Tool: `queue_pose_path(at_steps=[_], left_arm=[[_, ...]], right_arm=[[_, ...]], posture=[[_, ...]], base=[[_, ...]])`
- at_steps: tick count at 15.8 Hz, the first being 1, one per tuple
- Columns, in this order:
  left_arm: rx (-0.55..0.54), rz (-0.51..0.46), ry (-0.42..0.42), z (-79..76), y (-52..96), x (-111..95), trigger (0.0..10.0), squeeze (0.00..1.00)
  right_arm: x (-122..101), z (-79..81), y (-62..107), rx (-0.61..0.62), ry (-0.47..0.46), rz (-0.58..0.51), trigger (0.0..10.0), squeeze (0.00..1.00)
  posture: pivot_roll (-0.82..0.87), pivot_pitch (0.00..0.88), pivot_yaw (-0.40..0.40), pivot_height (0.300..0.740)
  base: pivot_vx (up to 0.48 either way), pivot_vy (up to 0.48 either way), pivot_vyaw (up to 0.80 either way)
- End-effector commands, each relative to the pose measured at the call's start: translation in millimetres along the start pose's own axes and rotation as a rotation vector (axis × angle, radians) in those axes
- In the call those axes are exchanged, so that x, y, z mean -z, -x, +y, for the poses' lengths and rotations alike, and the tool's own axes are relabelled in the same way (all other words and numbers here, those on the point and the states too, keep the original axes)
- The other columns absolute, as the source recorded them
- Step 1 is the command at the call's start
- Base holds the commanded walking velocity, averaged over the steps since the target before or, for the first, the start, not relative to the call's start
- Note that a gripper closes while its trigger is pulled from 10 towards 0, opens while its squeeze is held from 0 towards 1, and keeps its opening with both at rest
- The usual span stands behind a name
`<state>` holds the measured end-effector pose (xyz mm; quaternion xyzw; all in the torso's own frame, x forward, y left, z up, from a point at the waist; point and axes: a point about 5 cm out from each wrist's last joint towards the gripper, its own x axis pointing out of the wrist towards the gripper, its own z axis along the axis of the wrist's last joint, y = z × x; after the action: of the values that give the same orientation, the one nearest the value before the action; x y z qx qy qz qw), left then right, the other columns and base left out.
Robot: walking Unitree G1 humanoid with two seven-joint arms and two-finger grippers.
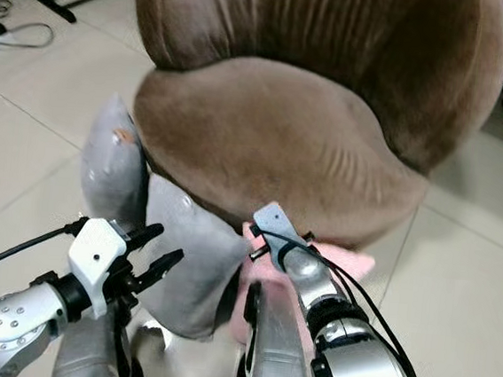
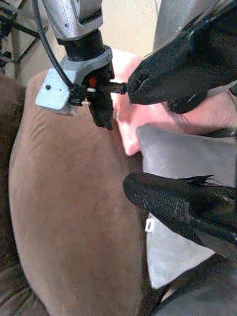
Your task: Move the pillow to the sofa from floor
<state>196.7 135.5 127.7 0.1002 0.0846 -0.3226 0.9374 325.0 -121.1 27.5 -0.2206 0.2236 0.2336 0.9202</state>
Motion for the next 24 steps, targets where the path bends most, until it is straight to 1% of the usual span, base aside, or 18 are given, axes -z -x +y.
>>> queue_pose_path(at_steps=[1, 4, 5, 6, 7, 8, 9, 10, 11, 13, 15, 16, 18, 19, 20, 21, 22, 24], left_arm=[[0.01, 0.012, 0.002, -2.0, -0.6, 3.2, 10.0, 0.0], [0.017, 0.013, 0.003, -4.4, -1.8, 4.9, 10.0, 0.0], [0.016, 0.015, 0.001, -4.9, -2.0, 6.0, 10.0, 0.0], [-0.005, 0.003, 0.01, -3.6, -1.9, 4.8, 10.0, 0.0], [-0.024, -0.006, 0.024, -2.7, -2.4, 4.1, 10.0, 0.0], [-0.103, -0.034, 0.067, -0.1, -2.4, 1.8, 10.0, 0.0], [-0.152, -0.033, 0.088, 2.6, -2.2, 2.8, 10.0, 0.0], [-0.244, -0.04, 0.125, 9.2, -1.4, 5.2, 10.0, 0.0], [-0.297, -0.045, 0.123, 14.9, -0.1, 7.0, 10.0, 0.0], [-0.369, -0.064, 0.069, 30.0, 1.2, 6.1, 10.0, 0.0], [-0.42, -0.09, 0.044, 40.4, -2.2, 2.1, 10.0, 0.0], [-0.435, -0.096, 0.044, 43.0, -3.2, 1.3, 10.0, 0.0], [-0.502, -0.111, 0.053, 47.9, -2.8, 2.6, 10.0, 0.0], [-0.53, -0.114, 0.064, 49.5, -2.3, 4.6, 10.0, 0.0], [-0.558, -0.121, 0.065, 56.1, -5.4, 4.7, 10.0, 0.0], [-0.558, -0.121, 0.065, 56.1, -5.4, 4.7, 10.0, 0.0], [-0.571, -0.133, 0.041, 61.4, -10.0, 1.7, 10.0, 0.0], [-0.566, -0.143, 0.02, 65.0, -14.4, -1.6, 10.0, 0.0]], right_arm=[[6.5, 2.5, 1.6, -0.015, 0.011, 0.016, 10.0, 0.0], [11.6, 2.8, 3.1, -0.022, 0.026, 0.031, 10.0, 0.0], [13.7, 0.4, 4.5, -0.01, 0.011, 0.028, 10.0, 0.0], [17.0, -6.4, 8.1, 0.022, -0.054, 0.008, 10.0, 0.0], [18.8, -10.4, 10.8, 0.04, -0.091, -0.011, 10.0, 0.0], [19.8, -17.9, 22.3, 0.064, -0.18, -0.105, 10.0, 0.0], [19.2, -19.8, 29.9, 0.075, -0.219, -0.149, 10.0, 0.0], [18.8, -21.8, 49.7, 0.102, -0.29, -0.213, 10.0, 0.0], [16.6, -20.4, 66.6, 0.123, -0.333, -0.256, 10.0, 0.0], [7.6, -16.2, 99.9, 0.211, -0.393, -0.343, 10.0, 0.0], [-0.3, -16.5, 110.9, 0.279, -0.446, -0.378, 10.0, 0.0], [-2.7, -16.3, 112.5, 0.289, -0.464, -0.385, 10.0, 0.0], [-9.1, -13.5, 117.9, 0.308, -0.537, -0.382, 10.0, 0.0], [-11.1, -14.1, 118.4, 0.321, -0.564, -0.384, 10.0, 0.0], [-16.3, -16.1, 115.2, 0.328, -0.585, -0.386, 10.0, 0.0], [-16.3, -16.1, 115.2, 0.328, -0.585, -0.386, 10.0, 0.0], [-17.9, -16.3, 115.5, 0.335, -0.59, -0.382, 10.0, 0.0], [-17.7, -17.9, 116.7, 0.352, -0.6, -0.375, 10.0, 0.0]], posture=[[-0.04, 0.105, -0.037, 0.616], [-0.05, 0.1, -0.036, 0.646], [-0.04, 0.088, -0.041, 0.656], [-0.04, 0.075, -0.044, 0.666], [-0.04, 0.052, -0.046, 0.671], [-0.05, 0.023, -0.044, 0.684], [-0.06, 0.0, -0.041, 0.684], [-0.07, 0.0, -0.032, 0.684], [-0.09, 0.0, -0.019, 0.684], [-0.12, 0.0, -0.002, 0.684], [-0.12, 0.0, 0.007, 0.699], [-0.12, 0.0, 0.008, 0.704], [-0.11, 0.0, 0.015, 0.724], [-0.11, 0.0, 0.014, 0.734], [-0.11, 0.0, 0.008, 0.74], [-0.11, 0.0, 0.008, 0.74], [-0.11, 0.0, 0.013, 0.74], [-0.12, 0.0, 0.023, 0.74]], base=[[0.0, 0.0, 0.0], [0.0, 0.0, 0.0], [0.0, 0.0, 0.0], [0.0, 0.0, 0.0], [0.0, 0.0, 0.0], [0.0, 0.0, 0.0], [0.0, 0.0, 0.0], [0.0, 0.0, 0.0], [0.0, 0.0, 0.0], [0.0, 0.0, 0.0], [0.0, 0.0, 0.0], [0.0, 0.0, 0.0], [0.0, 0.0, 0.0], [0.0, 0.0, 0.0], [0.0, 0.0, 0.0], [0.0, 0.0, 0.0], [0.0, 0.0, 0.0], [0.0, 0.0, 0.0]])
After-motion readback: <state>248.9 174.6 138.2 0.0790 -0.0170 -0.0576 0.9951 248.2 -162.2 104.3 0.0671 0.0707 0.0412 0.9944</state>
